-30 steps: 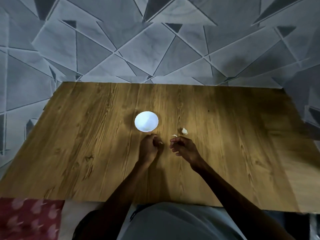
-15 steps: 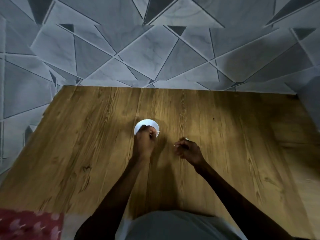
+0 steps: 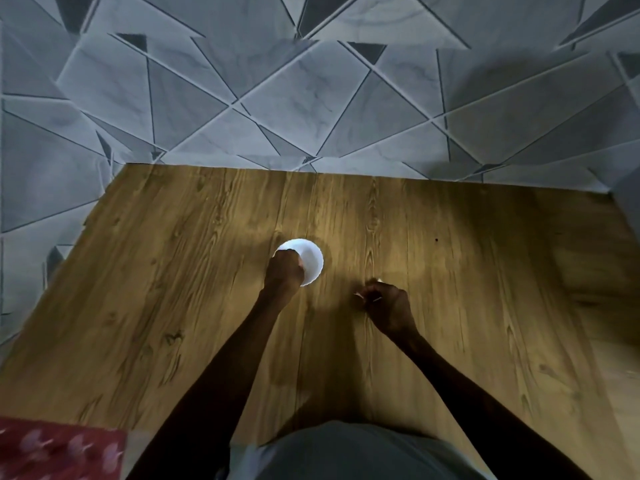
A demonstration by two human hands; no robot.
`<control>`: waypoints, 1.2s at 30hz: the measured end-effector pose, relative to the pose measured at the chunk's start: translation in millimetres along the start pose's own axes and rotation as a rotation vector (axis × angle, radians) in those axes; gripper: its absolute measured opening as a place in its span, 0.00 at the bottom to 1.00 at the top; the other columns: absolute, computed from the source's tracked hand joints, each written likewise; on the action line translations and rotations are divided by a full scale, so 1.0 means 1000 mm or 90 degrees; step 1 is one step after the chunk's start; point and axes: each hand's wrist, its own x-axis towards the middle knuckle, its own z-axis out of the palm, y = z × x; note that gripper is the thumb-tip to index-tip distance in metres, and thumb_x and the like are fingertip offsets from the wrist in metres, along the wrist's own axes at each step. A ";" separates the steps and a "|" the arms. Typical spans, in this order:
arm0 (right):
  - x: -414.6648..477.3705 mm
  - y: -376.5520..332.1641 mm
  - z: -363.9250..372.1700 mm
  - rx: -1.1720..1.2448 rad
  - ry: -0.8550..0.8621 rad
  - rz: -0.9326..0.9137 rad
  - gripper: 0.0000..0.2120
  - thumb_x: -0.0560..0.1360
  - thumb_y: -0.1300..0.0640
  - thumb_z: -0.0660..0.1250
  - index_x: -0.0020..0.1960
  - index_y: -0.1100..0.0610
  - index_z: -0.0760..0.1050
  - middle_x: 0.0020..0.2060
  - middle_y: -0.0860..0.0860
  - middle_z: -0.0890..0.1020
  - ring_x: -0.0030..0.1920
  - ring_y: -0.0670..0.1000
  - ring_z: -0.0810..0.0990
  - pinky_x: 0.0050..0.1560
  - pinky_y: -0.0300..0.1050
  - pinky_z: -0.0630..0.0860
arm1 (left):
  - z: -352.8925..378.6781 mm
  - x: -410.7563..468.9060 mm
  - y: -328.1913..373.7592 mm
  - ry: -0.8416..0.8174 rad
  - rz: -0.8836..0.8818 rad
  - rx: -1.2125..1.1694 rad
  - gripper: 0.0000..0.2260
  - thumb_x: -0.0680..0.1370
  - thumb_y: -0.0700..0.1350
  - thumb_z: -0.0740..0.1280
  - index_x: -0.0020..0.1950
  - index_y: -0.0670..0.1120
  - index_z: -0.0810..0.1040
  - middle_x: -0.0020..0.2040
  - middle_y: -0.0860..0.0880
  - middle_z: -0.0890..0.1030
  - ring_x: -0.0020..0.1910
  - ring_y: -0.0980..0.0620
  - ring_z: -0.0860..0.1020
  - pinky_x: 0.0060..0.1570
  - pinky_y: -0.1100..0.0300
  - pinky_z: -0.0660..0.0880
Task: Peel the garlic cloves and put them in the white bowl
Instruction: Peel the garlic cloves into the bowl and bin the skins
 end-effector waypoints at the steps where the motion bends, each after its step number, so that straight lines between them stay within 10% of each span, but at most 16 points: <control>1: 0.000 -0.001 0.001 -0.029 0.009 0.002 0.07 0.76 0.63 0.70 0.49 0.53 0.82 0.46 0.47 0.84 0.45 0.44 0.82 0.46 0.41 0.82 | -0.002 -0.003 0.001 0.011 0.013 -0.002 0.10 0.78 0.40 0.63 0.52 0.41 0.83 0.51 0.46 0.84 0.53 0.47 0.81 0.52 0.62 0.73; 14: 0.011 -0.036 0.009 -0.371 -0.066 -0.039 0.12 0.79 0.63 0.61 0.61 0.60 0.74 0.58 0.56 0.78 0.55 0.56 0.78 0.53 0.46 0.75 | 0.000 -0.096 0.017 0.077 0.156 -0.207 0.05 0.77 0.39 0.67 0.47 0.45 0.84 0.44 0.53 0.84 0.45 0.58 0.80 0.49 0.67 0.74; 25: -0.029 0.006 -0.005 0.087 0.009 0.085 0.03 0.73 0.67 0.72 0.45 0.61 0.83 0.43 0.54 0.86 0.42 0.50 0.84 0.48 0.49 0.83 | 0.047 -0.122 -0.004 -0.055 0.130 -0.181 0.03 0.76 0.42 0.71 0.48 0.47 0.83 0.46 0.52 0.84 0.47 0.55 0.81 0.50 0.65 0.74; 33: -0.042 0.021 -0.007 0.094 0.045 0.082 0.07 0.72 0.65 0.73 0.39 0.55 0.83 0.36 0.44 0.84 0.37 0.37 0.81 0.41 0.30 0.77 | 0.059 -0.134 -0.009 -0.061 0.208 0.050 0.22 0.75 0.50 0.71 0.67 0.48 0.74 0.68 0.47 0.68 0.68 0.46 0.65 0.66 0.54 0.65; 36: -0.043 0.023 0.000 0.046 0.049 0.100 0.06 0.73 0.62 0.73 0.39 0.53 0.81 0.37 0.45 0.83 0.36 0.39 0.81 0.39 0.38 0.80 | 0.059 -0.137 -0.010 -0.066 0.216 0.058 0.22 0.77 0.50 0.68 0.70 0.48 0.71 0.70 0.48 0.65 0.70 0.47 0.62 0.66 0.57 0.63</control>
